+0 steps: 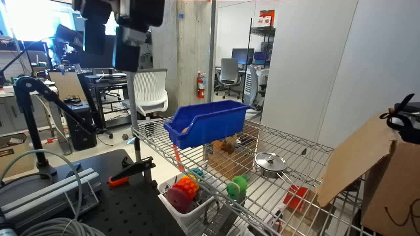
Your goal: Move the green object to the right on the rack
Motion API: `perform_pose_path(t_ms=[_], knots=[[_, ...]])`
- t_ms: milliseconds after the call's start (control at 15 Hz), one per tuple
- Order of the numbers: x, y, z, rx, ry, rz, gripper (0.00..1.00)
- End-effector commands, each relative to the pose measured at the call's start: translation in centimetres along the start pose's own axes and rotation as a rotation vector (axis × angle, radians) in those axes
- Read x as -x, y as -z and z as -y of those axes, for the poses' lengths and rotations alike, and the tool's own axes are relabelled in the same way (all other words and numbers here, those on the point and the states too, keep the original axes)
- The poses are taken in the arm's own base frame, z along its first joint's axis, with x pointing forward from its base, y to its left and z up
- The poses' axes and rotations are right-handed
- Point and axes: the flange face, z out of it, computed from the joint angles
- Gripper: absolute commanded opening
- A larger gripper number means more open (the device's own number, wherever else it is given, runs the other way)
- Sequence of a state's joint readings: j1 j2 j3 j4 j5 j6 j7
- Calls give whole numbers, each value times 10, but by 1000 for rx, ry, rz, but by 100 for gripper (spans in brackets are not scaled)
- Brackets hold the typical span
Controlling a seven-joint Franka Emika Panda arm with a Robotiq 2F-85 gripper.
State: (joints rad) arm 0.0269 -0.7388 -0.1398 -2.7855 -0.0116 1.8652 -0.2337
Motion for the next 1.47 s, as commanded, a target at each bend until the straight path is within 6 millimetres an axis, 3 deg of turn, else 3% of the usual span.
perform_pose_path(t_ms=[0,333,667,1400], knots=[[0,0,0,0,0,0,100],[0,0,0,0,0,0,100],[-36,-19,-3,3,-20,34,100],[-197,-125,-21,4,-168,-100,100]])
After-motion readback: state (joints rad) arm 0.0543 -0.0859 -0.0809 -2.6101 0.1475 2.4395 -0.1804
